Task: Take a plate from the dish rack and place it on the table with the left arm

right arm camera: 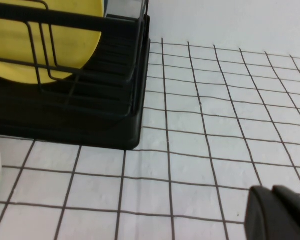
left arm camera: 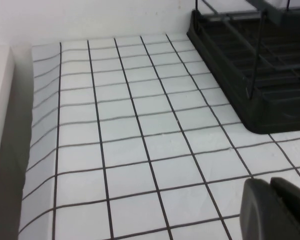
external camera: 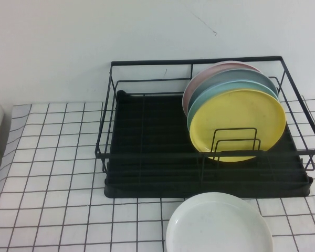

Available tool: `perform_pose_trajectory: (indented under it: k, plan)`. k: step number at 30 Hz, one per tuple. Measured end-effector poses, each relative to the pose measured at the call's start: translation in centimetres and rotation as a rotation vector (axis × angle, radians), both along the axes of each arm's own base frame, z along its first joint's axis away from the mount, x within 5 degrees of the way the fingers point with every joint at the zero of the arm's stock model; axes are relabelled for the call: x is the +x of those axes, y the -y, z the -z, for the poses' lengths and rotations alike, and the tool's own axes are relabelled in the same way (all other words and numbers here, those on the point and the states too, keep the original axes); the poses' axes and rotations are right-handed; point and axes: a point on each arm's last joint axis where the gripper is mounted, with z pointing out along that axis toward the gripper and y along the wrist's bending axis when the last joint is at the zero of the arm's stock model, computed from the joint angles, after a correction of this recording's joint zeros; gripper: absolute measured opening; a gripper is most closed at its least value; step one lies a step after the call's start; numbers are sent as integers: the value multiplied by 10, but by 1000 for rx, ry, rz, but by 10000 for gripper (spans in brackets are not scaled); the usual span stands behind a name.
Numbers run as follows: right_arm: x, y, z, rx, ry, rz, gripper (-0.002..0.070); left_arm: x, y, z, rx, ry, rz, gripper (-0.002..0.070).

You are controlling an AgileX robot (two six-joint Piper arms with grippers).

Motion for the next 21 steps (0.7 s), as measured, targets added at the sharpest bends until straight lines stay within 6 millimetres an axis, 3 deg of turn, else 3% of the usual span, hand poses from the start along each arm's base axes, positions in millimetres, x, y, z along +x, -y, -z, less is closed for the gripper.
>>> perform_pose_trajectory:
  k: [21]
  plan:
    - [0, 0, 0, 0, 0, 0, -4, -1, -2, 0, -64, -8, -60, -2]
